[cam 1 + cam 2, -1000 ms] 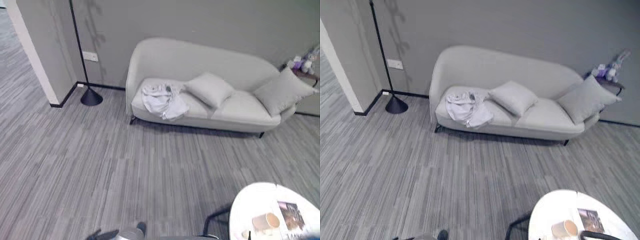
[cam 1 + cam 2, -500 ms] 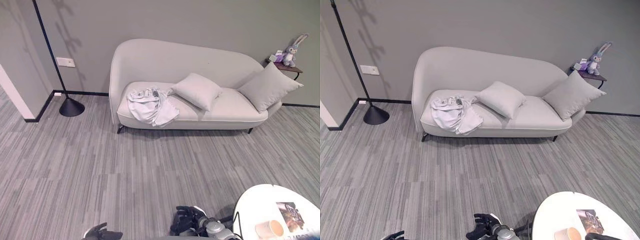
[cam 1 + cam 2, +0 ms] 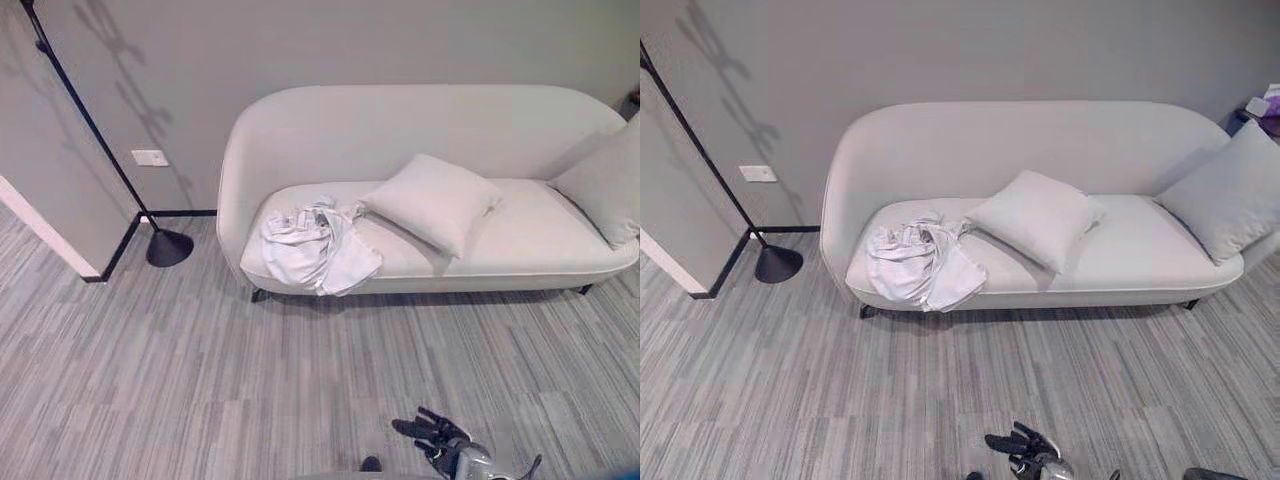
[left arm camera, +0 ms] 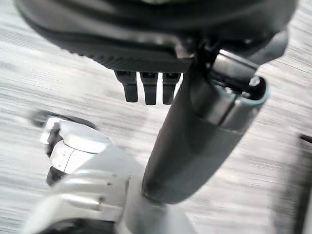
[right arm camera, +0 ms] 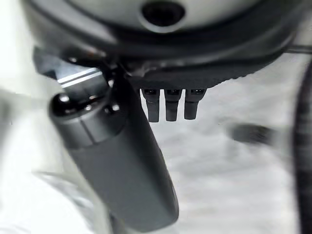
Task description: Hang the clothes on the sofa on the clothes rack.
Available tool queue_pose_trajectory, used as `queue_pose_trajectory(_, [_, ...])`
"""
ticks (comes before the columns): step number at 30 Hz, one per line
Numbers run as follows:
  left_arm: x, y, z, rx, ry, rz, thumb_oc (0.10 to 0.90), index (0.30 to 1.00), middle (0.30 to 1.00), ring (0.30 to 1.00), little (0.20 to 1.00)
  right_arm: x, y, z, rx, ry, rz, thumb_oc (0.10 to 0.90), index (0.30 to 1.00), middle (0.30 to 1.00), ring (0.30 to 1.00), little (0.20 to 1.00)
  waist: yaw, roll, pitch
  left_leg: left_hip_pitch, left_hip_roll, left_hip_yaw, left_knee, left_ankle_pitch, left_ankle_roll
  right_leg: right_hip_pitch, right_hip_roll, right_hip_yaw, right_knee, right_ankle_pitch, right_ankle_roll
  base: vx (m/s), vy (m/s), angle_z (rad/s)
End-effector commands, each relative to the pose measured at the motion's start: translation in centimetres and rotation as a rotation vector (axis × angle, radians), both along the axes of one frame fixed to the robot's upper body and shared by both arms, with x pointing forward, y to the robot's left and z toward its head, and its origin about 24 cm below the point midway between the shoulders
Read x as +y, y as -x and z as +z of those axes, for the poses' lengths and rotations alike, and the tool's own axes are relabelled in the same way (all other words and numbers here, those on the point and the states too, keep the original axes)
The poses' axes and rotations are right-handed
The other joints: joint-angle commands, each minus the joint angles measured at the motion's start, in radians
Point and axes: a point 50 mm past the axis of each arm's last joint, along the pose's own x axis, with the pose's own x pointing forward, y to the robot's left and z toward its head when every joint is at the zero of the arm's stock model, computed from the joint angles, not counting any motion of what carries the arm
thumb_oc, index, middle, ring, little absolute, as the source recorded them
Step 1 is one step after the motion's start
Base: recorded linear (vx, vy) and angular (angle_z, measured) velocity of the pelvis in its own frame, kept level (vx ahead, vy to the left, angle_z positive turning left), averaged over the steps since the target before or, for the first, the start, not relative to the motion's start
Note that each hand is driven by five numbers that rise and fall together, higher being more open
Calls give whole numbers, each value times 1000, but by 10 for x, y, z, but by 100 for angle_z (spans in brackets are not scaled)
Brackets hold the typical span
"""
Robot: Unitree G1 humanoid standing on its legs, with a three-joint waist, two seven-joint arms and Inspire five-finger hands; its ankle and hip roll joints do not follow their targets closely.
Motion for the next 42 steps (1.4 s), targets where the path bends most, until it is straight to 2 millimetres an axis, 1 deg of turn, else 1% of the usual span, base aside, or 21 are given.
queue_pose_trajectory(1, [-19,-63,8,-190,20,-143,800,900,900,900,900,-5,-76,47,-278,132,62,800,900,900,900,900,42,-49,102,-39,110,-13,-235,253,95,-37,-106,-15,2,1,147,227,-224,10])
queue_pose_trajectory(3, [-26,-84,14,-266,8,-276,800,900,900,900,900,-9,-100,71,-376,231,172,800,900,900,900,900,72,-62,127,-122,47,32,-259,152,116,-4,-122,-9,2,-15,156,204,-51,-14])
queue_pose_trajectory(4, [-27,-90,17,-302,7,-287,800,900,900,900,900,-9,-107,81,-416,266,225,800,900,900,900,900,78,-58,130,-129,52,70,-308,125,111,8,-124,-13,2,-20,160,223,20,-27])
queue_pose_trajectory(7, [-24,-93,20,-327,7,-279,800,900,900,900,900,-10,-123,103,-492,378,325,800,900,900,900,900,100,-60,134,-189,24,138,-413,118,116,41,-140,-37,2,-43,167,199,52,-3])
queue_pose_trajectory(8, [-21,-86,18,-308,3,-255,800,900,900,900,900,-8,-131,116,-531,460,404,800,900,900,900,900,133,-42,128,-231,-46,135,-532,171,120,71,-123,-33,2,-62,168,261,89,15])
queue_pose_trajectory(10, [-20,-74,13,-264,0,-235,800,900,900,900,900,0,-143,122,-542,505,471,800,900,900,900,900,178,-24,123,-277,-104,82,-656,265,118,113,-97,-17,2,-89,168,341,92,-28])
queue_pose_trajectory(15, [-13,-37,3,-130,-5,-82,800,900,900,900,900,28,-165,128,-534,530,557,800,900,900,900,900,260,-11,106,-341,-123,14,-747,366,90,214,-75,59,2,-147,161,339,138,-27])
queue_pose_trajectory(18, [-9,-22,1,-81,-15,-30,800,900,900,900,900,32,-163,126,-533,533,567,800,900,900,900,900,263,-30,80,-297,-123,7,-746,369,108,253,-89,65,2,-158,167,331,181,-40])
queue_pose_trajectory(20, [-4,-14,1,-39,-39,-84,800,900,900,900,900,23,-157,118,-488,574,548,800,900,900,900,900,266,-73,47,-238,-149,7,-746,338,141,281,-139,52,55,-144,193,448,272,-23])
queue_pose_trajectory(22, [-3,-14,1,-39,-40,-85,800,900,900,900,900,24,-157,118,-489,573,548,800,900,900,900,900,267,-74,48,-237,-151,9,-746,337,142,281,-141,53,58,-147,194,203,165,6])
queue_pose_trajectory(24, [0,-20,3,-40,-62,-155,800,900,900,900,900,14,-162,125,-487,637,507,800,900,900,900,900,260,-80,60,-145,-183,15,-763,294,192,194,-233,57,326,-7,252,252,332,-6])
queue_pose_trajectory(25, [2,-27,4,-54,-76,-194,800,900,900,900,900,12,-166,131,-510,666,495,800,900,900,900,900,241,-71,76,-111,-190,0,-771,280,204,151,-254,59,437,37,254,160,292,0])
queue_pose_trajectory(28, [3,-37,6,-63,-96,-284,800,900,900,900,900,4,-167,139,-530,737,483,800,900,900,900,900,207,-32,88,-60,-157,-33,-775,249,219,32,-280,33,625,44,229,187,160,29])
queue_pose_trajectory(30, [3,-42,8,-71,-102,-344,800,900,900,900,900,-4,-167,143,-533,780,470,800,900,900,900,900,197,-38,91,-42,-145,-44,-775,222,209,1,-315,-9,554,22,227,232,-101,51])
queue_pose_trajectory(32, [1,-50,9,-85,-105,-400,800,900,900,900,900,-17,-167,152,-547,826,425,800,900,900,900,900,180,-39,108,-23,-131,-73,-775,196,190,-16,-314,4,425,12,230,234,-246,24])
queue_pose_trajectory(34, [-1,-61,11,-109,-124,-460,800,900,900,900,900,-35,-163,156,-539,856,358,800,900,900,900,900,157,-51,122,-9,-127,-122,-775,165,170,-37,-293,90,187,44,252,294,-329,45])
queue_pose_trajectory(35, [-1,-67,13,-119,-141,-498,800,900,900,900,900,-48,-159,157,-521,867,323,800,900,900,900,900,136,-64,126,-2,-128,-169,-775,148,160,-70,-290,193,80,106,277,260,-259,65])
queue_pose_trajectory(36, [-1,-67,12,-118,-140,-498,800,900,900,900,900,-48,-159,157,-521,867,323,800,900,900,900,900,138,-62,126,1,-126,-167,-775,145,160,-66,-287,193,74,108,277,325,-250,97])
queue_pose_trajectory(37, [-2,-71,13,-124,-140,-521,800,900,900,900,900,-62,-149,150,-462,882,328,800,900,900,900,900,130,-84,118,8,-121,-198,-775,126,151,-60,-282,254,15,109,285,179,-108,87])
queue_pose_trajectory(39, [2,-65,12,-108,-152,-482,800,900,900,900,900,-66,-146,143,-416,884,343,800,900,900,900,900,133,-103,101,16,-97,-212,-775,119,132,-35,-273,224,22,107,285,268,-270,95])
queue_pose_trajectory(42, [2,-59,11,-106,-135,-417,800,900,900,900,900,-68,-143,139,-388,881,367,800,900,900,900,900,127,-98,90,4,-43,-232,-775,130,105,-25,-233,208,11,88,269,189,-304,45])
